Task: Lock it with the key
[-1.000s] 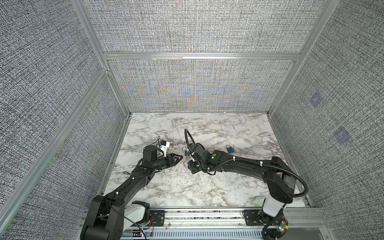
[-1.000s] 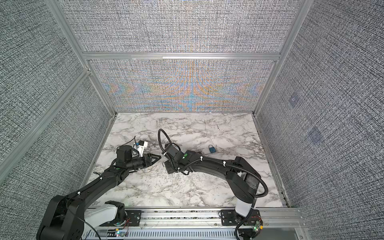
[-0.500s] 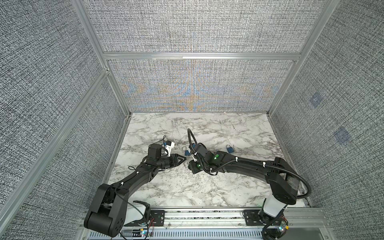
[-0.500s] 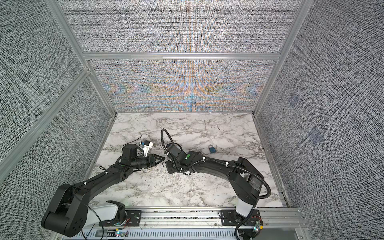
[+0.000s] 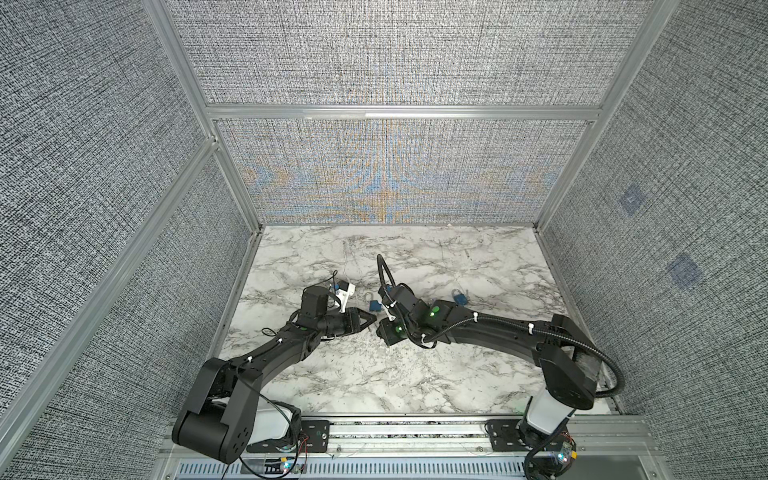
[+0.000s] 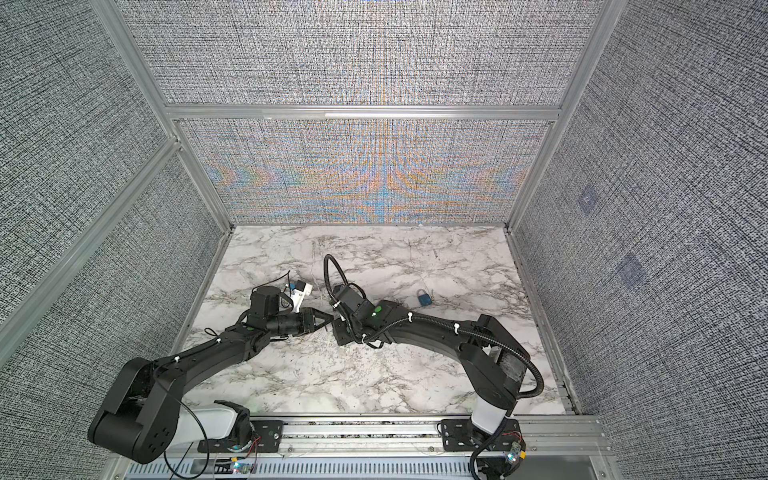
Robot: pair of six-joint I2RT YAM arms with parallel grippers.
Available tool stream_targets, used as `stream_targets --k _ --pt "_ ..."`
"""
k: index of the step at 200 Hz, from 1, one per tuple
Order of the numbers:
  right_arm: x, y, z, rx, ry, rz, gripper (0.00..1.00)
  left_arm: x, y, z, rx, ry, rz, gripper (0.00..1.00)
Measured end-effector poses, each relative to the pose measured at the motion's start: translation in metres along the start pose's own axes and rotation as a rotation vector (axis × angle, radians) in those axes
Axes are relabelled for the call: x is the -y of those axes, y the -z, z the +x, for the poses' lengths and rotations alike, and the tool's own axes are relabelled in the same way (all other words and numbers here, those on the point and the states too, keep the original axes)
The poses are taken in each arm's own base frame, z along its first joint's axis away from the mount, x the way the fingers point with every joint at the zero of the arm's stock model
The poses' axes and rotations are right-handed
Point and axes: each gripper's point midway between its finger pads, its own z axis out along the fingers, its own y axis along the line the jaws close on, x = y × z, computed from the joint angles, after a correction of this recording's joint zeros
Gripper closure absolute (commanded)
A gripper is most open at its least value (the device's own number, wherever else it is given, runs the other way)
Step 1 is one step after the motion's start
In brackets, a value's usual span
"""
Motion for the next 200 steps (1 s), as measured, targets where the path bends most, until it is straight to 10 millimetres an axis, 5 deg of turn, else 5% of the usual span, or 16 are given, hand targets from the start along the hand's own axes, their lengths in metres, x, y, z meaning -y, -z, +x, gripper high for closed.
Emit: stream_targets --k 68,171,200 --pt "-0.001 0.000 -0.001 0.002 0.000 -0.003 0.81 0.000 -0.002 0.003 -0.011 -0.001 0.000 0.72" --pt "-0.002 0.004 -0.003 0.010 -0.003 -0.004 0.81 0.009 -0.004 0.003 -0.030 -0.015 0.038 1.00" --pt "-0.003 0.007 -0.004 0.010 -0.008 -0.014 0.52 0.012 -0.003 0.005 -0.037 -0.014 0.055 1.00"
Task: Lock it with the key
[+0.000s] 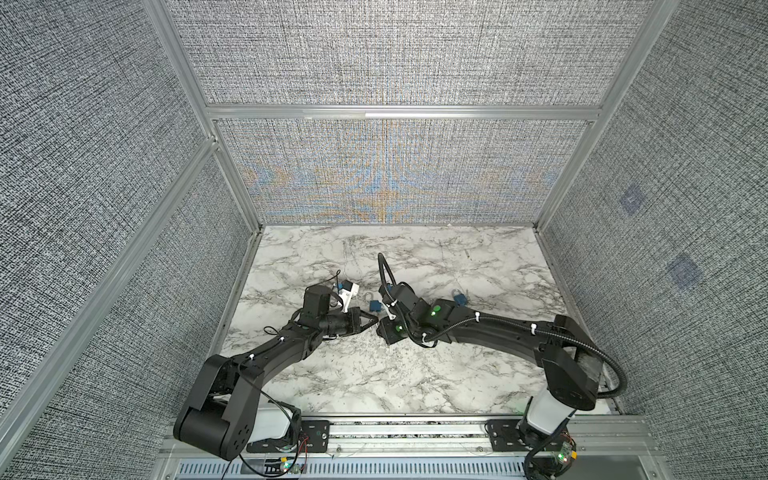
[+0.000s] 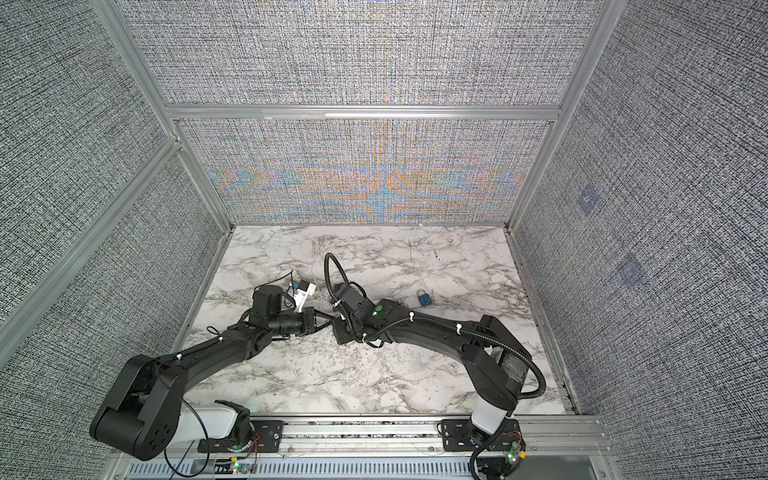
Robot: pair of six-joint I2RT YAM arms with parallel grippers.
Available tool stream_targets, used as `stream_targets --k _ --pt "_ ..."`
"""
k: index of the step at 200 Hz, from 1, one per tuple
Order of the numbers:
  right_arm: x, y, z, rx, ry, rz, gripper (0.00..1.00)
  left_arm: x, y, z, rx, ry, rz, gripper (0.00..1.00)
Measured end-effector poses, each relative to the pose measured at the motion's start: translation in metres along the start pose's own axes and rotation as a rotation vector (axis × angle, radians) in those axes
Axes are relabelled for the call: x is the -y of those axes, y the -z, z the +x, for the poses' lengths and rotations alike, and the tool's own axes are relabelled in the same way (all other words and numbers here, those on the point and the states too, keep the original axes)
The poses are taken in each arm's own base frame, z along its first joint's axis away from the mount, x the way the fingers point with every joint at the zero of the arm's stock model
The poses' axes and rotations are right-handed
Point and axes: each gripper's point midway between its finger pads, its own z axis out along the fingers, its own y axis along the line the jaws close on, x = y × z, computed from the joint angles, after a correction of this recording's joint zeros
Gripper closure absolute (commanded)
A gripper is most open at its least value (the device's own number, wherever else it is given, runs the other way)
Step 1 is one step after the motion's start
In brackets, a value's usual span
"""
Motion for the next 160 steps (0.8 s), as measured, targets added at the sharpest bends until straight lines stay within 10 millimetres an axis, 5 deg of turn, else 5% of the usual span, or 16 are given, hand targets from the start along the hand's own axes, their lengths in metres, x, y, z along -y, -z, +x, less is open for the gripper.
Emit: stream_targets --k 34,105,160 --pt "0.002 0.015 -0.012 0.077 -0.036 -0.054 0.46 -0.005 0.002 0.002 0.028 0.054 -0.015 1.00" --pt "0.011 0.029 0.004 0.184 -0.063 -0.154 0.46 0.028 0.021 -0.031 0.215 0.075 0.034 1.00" --pt "-0.013 0.032 -0.021 0.290 0.012 -0.174 0.47 0.041 0.029 -0.044 0.278 0.079 0.042 1.00"
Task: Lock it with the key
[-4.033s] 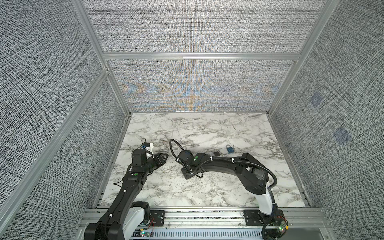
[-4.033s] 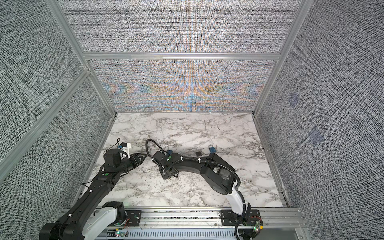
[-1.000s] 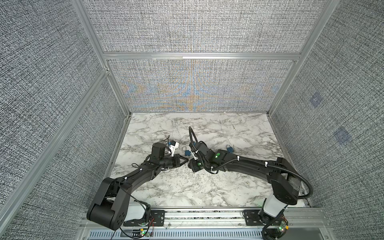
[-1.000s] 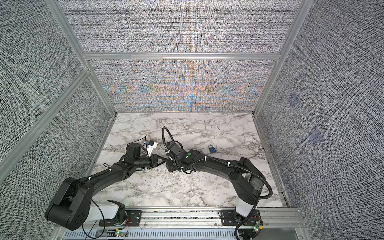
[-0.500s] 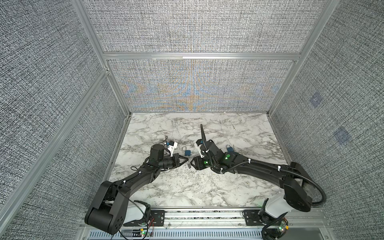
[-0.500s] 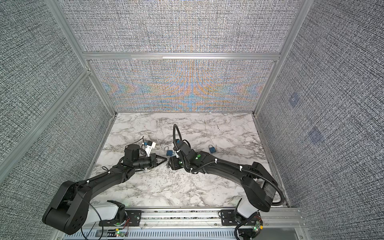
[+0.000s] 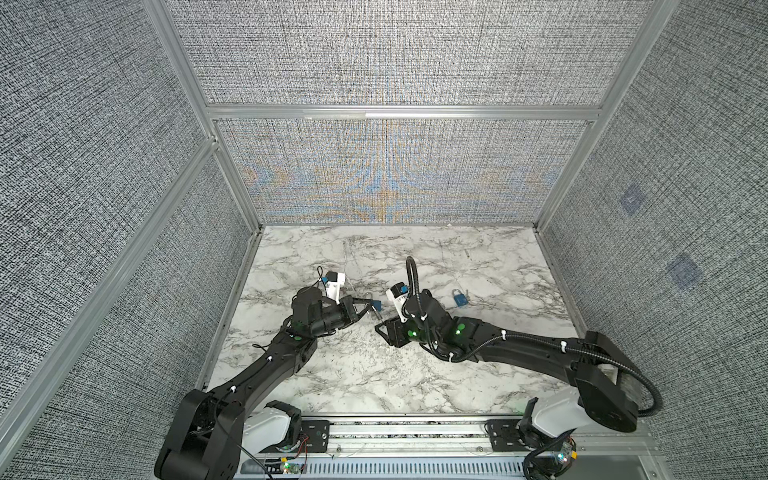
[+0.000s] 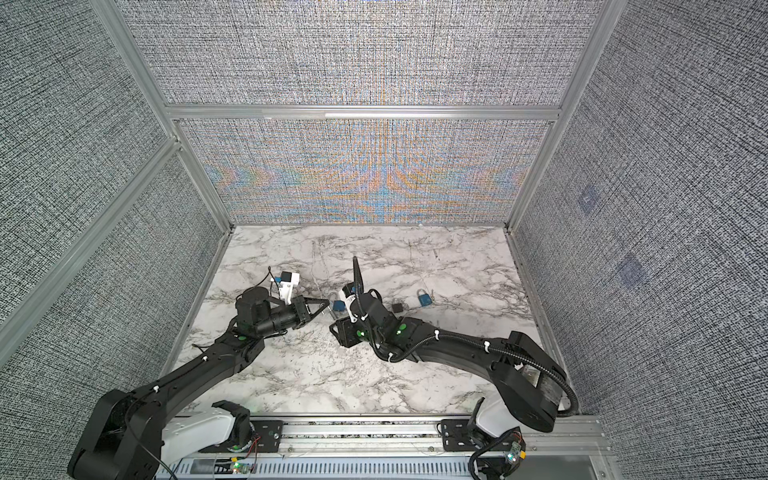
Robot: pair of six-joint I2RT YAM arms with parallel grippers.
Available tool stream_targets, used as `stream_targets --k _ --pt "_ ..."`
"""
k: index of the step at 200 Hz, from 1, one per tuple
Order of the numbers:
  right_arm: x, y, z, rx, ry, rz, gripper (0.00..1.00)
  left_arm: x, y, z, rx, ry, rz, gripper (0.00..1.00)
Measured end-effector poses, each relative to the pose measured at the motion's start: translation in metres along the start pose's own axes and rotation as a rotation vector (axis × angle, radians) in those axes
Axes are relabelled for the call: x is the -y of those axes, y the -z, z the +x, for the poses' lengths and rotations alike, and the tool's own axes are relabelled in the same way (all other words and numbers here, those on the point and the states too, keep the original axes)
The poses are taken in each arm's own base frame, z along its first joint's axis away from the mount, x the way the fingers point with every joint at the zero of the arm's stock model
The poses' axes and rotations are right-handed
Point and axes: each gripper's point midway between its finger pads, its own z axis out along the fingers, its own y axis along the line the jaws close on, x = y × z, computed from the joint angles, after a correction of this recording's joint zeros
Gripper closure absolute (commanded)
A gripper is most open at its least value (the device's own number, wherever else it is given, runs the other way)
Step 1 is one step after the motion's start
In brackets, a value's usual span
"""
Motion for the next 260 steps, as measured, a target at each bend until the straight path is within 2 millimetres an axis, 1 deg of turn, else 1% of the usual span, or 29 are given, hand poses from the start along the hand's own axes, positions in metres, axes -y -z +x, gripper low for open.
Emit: stream_targets --k 19,36,63,80,121,149,165,177,218,219,229,234,239,252,260 --pt "-0.002 -0.001 -0.010 0.039 0.016 0.001 0.52 0.003 0.001 0.000 0.002 -0.004 0.005 1.00" --pt "0.001 -0.003 -0.011 0.046 0.020 0.016 0.59 0.006 0.002 0.000 0.002 -0.006 0.011 1.00" --pt "0.000 -0.007 -0.014 0.060 0.026 0.019 0.68 0.008 0.002 -0.002 0.005 -0.006 0.014 1.00" --pt "0.000 -0.009 -0.016 0.067 0.026 0.018 0.71 0.010 0.002 -0.003 0.008 -0.008 0.016 1.00" --pt "0.000 -0.010 -0.019 0.078 0.026 0.021 0.73 0.011 0.003 -0.003 0.012 -0.011 0.017 1.00" --pt "-0.002 -0.009 -0.021 0.084 0.032 0.016 0.84 0.011 0.003 -0.003 0.014 -0.006 0.013 1.00" --pt "-0.004 -0.008 -0.021 0.085 0.043 0.007 0.92 0.011 0.004 -0.005 0.021 0.000 0.011 1.00" --pt "-0.005 -0.007 -0.021 0.084 0.047 0.001 1.00 0.011 0.004 -0.005 0.022 0.004 0.009 1.00" --pt "-0.006 -0.003 -0.020 0.093 0.040 -0.022 1.00 0.012 0.004 -0.004 0.017 0.005 0.009 1.00" --pt "-0.006 -0.003 -0.020 0.094 0.040 -0.024 1.00 0.013 0.004 -0.004 0.017 0.005 0.009 1.00" --pt "-0.006 -0.001 -0.022 0.092 0.029 -0.043 1.00 0.015 0.004 -0.005 0.010 -0.006 0.013 0.80" --pt "-0.007 0.001 -0.023 0.092 0.024 -0.057 1.00 0.017 0.004 -0.006 0.009 -0.013 0.013 0.74" --pt "-0.007 0.002 -0.025 0.092 0.014 -0.070 1.00 0.018 0.004 -0.007 0.009 -0.025 0.012 0.71" --pt "0.001 0.006 -0.033 0.099 -0.025 -0.080 1.00 0.020 0.005 -0.011 0.016 -0.042 -0.002 0.62" --pt "0.006 0.007 -0.036 0.091 -0.047 -0.097 1.00 0.021 0.006 -0.014 0.021 -0.057 -0.013 0.59"
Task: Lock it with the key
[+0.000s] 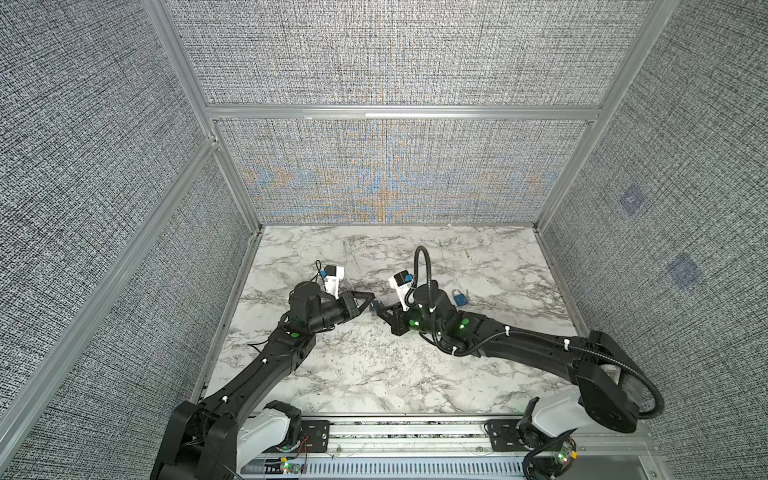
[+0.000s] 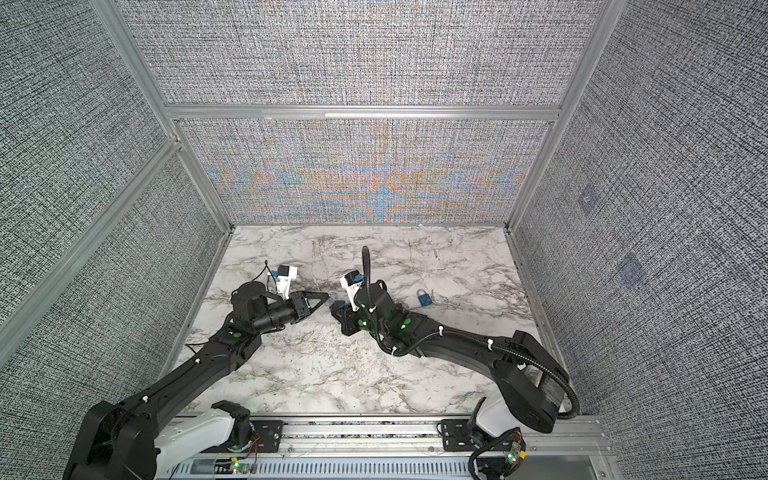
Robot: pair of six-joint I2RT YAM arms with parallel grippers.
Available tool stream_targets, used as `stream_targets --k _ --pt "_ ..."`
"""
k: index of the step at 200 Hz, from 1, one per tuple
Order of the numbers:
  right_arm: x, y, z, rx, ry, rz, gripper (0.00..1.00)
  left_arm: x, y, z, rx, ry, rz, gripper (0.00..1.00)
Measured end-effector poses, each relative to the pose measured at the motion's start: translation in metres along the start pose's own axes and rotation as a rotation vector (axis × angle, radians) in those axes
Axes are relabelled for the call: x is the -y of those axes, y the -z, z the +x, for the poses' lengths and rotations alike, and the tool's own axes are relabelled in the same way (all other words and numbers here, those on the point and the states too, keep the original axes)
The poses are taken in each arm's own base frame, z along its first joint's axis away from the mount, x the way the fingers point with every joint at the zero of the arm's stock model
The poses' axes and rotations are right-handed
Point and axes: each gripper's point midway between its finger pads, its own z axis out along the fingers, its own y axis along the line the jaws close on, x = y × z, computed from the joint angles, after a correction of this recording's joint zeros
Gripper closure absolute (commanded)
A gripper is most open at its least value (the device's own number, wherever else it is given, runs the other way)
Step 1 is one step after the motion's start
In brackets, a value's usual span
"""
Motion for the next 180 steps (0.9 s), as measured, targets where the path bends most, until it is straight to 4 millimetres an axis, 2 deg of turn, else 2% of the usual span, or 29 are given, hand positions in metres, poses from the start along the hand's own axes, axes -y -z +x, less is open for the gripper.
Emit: stream_targets --k 33,77,101,129,180 --pt "0.005 0.010 0.000 -0.079 -0.066 -0.112 1.00 0.001 0.006 -0.005 0.020 -0.073 -0.041 0.58" --pt "0.008 0.024 0.022 -0.225 -0.104 -0.198 1.00 0.000 0.007 -0.002 -0.009 -0.157 -0.061 0.59" --pt "0.005 0.032 0.030 -0.273 -0.112 -0.246 1.00 0.000 0.004 0.004 -0.057 -0.185 -0.054 0.60" --pt "0.011 0.038 0.047 -0.322 -0.145 -0.262 1.00 0.001 0.001 0.015 -0.114 -0.218 -0.048 0.60" --pt "0.006 0.041 0.045 -0.330 -0.170 -0.308 1.00 0.016 -0.007 0.034 -0.198 -0.285 0.002 0.61"
